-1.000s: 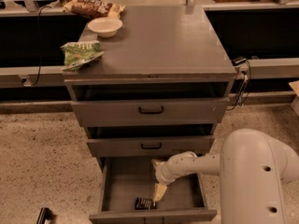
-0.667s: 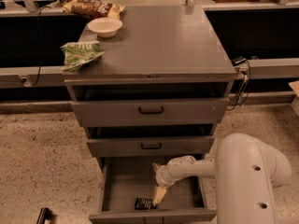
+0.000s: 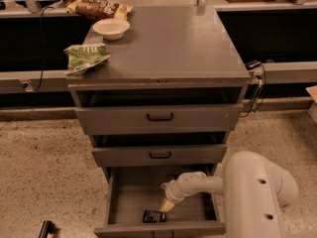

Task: Pick rxbar chocolate from bottom drawer and place on counter

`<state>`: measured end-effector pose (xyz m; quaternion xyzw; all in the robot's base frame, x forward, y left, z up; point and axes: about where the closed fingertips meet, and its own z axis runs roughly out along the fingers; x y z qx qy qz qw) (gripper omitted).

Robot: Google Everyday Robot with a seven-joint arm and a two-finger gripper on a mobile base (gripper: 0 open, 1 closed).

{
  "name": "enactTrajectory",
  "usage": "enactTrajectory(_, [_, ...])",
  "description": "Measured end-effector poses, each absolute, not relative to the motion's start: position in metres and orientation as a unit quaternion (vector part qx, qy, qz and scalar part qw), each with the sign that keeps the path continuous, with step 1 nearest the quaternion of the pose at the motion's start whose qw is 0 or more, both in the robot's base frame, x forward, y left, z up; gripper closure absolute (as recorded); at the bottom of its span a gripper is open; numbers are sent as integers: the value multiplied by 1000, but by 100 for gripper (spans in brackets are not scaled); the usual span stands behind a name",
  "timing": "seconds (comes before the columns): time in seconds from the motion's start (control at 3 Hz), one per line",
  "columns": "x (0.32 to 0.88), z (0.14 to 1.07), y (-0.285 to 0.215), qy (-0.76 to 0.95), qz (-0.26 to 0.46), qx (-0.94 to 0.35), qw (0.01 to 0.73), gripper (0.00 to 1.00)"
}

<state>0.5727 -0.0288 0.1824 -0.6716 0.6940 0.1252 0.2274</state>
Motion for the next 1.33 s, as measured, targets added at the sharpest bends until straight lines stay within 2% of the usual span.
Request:
enactTrajectory(0.33, [568,162,-25,699,143,-663,225,30])
enactTrajectory(1.0, [542,130,-3,694,169,-671,198,25])
enactTrajectory(1.33, [536,120,1,692,164,-677,190,28])
